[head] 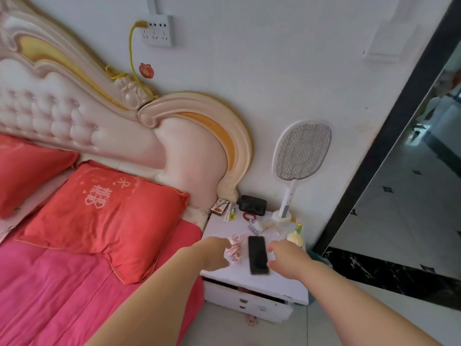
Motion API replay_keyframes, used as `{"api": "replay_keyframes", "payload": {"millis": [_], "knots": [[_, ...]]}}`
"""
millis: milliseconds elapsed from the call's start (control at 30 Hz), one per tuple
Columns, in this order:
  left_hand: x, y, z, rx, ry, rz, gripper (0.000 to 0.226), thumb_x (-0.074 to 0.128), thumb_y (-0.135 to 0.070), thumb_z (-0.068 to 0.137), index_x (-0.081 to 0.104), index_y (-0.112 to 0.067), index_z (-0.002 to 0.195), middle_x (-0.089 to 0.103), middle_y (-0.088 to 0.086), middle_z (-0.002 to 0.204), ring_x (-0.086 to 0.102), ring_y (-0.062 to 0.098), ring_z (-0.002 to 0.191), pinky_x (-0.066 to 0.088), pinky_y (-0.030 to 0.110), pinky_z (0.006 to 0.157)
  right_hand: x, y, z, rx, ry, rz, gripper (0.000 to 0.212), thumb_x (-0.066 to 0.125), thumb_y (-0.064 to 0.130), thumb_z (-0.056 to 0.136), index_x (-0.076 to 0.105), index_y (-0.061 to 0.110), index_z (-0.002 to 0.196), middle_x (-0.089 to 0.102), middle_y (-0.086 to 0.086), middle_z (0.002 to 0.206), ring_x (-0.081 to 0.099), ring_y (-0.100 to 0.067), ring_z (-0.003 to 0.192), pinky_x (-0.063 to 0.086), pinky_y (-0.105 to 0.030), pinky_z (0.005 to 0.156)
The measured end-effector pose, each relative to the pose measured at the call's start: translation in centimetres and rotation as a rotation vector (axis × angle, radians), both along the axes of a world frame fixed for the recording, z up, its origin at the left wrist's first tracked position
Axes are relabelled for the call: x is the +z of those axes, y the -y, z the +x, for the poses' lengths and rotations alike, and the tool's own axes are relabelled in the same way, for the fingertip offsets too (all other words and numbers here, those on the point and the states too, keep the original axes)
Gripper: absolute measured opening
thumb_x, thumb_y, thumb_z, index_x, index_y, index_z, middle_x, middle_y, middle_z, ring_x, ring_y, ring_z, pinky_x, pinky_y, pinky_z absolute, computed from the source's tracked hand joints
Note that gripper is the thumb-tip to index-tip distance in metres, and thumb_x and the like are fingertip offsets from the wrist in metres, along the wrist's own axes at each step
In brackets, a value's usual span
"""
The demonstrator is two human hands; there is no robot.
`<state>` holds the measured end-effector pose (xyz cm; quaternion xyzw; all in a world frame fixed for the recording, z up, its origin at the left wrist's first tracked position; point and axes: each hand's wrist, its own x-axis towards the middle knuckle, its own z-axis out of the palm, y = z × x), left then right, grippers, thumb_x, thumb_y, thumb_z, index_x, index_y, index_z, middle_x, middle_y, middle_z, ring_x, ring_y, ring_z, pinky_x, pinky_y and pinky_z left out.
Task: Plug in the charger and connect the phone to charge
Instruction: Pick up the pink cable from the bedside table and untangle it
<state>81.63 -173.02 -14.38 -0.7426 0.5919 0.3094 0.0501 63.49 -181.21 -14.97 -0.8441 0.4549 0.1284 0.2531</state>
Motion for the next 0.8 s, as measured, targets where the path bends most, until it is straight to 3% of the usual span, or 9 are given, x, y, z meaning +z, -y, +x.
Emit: {"api": "replay_keyframes", "payload": {"millis": [200,333,533,700,800], "knots": [[-2.0,7.8,4.4,0.113,-0.020,0.023,0.051,0.051,-0.028,0.089,0.035,-0.019,0.137,0.046,0.006,0.139,0.046,0.024,0.124,0.038,0.031,0.098,-2.7,8.7,4.2,0.032,0.005,0.064,0.041,0.053,0.023,0.090,0.048,0.017,0.130,0.055,-0.008,0.132,0.053,-0.023,0.116,0.044,-0.031,0.095],[-5.2,10.5,5.9,0.140,-0.069,0.069,0.052,0.051,-0.028,0.089,0.034,-0.020,0.137,0.045,0.006,0.140,0.045,0.024,0.124,0.038,0.031,0.099,-5.5,12.3,6.5,0.050,-0.015,0.111,0.037,0.053,0.020,0.090,0.050,0.015,0.127,0.057,-0.009,0.127,0.056,-0.024,0.112,0.043,-0.028,0.085],[-11.7,13.4,8.7,0.183,-0.130,0.156,0.055,0.052,-0.027,0.089,0.032,-0.017,0.139,0.043,0.008,0.142,0.042,0.024,0.128,0.036,0.032,0.104,-11.2,15.3,9.1,0.034,-0.038,0.176,0.034,0.050,0.019,0.089,0.052,0.010,0.121,0.057,-0.012,0.125,0.054,-0.028,0.112,0.045,-0.034,0.091],[-18.4,15.7,9.6,0.223,-0.190,0.154,0.055,0.051,-0.024,0.087,0.032,-0.016,0.138,0.047,0.012,0.137,0.047,0.027,0.122,0.040,0.034,0.098,-17.5,16.4,11.4,-0.048,-0.028,0.244,0.038,0.052,0.019,0.086,0.048,0.013,0.124,0.057,-0.014,0.121,0.055,-0.029,0.109,0.047,-0.035,0.088],[-22.4,16.7,9.9,0.330,-0.250,0.122,0.058,0.051,-0.026,0.086,0.029,-0.018,0.139,0.046,0.013,0.135,0.050,0.029,0.117,0.041,0.029,0.084,-21.2,16.7,12.6,-0.115,0.030,0.272,0.052,0.059,0.019,0.081,0.042,0.019,0.130,0.049,-0.014,0.127,0.053,-0.029,0.111,0.047,-0.037,0.090]]}}
